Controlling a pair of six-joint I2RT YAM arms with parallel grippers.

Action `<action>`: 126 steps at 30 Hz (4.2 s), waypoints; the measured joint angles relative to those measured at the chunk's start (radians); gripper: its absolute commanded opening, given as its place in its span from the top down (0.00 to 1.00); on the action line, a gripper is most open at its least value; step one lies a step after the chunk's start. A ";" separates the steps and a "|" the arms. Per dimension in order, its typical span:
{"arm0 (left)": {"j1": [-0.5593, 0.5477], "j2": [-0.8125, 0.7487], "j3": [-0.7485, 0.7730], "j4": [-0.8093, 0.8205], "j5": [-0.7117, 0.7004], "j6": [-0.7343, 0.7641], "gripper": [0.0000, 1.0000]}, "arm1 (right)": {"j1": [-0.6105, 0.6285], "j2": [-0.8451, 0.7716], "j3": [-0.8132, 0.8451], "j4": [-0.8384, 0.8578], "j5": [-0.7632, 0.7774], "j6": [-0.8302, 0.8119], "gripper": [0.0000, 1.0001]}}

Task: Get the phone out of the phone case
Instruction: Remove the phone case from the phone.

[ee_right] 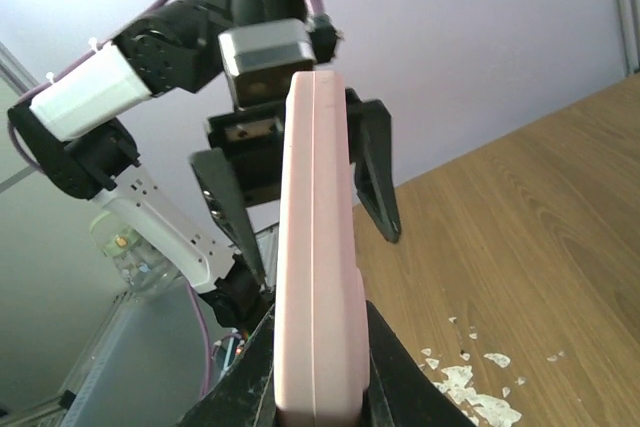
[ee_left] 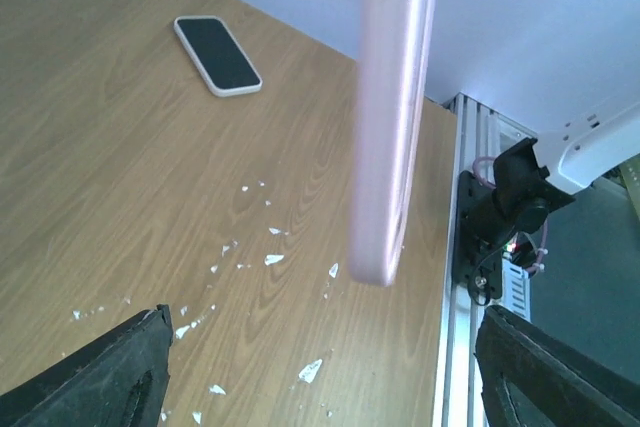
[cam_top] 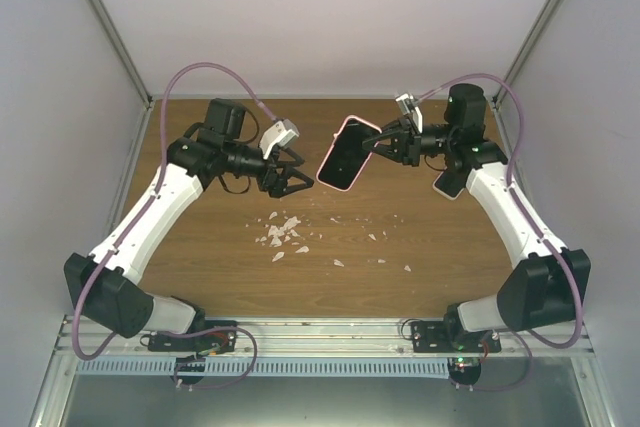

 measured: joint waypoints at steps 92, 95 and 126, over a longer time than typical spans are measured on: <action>-0.023 0.058 -0.083 0.138 -0.084 -0.201 0.35 | 0.014 -0.013 -0.054 0.102 -0.016 0.046 0.99; -0.023 0.037 -0.117 0.177 -0.049 -0.217 0.37 | 0.018 -0.016 -0.054 0.101 -0.028 0.036 1.00; -0.029 0.072 -0.112 0.280 0.246 -0.203 0.49 | 0.105 -0.010 -0.054 0.051 -0.076 -0.045 0.99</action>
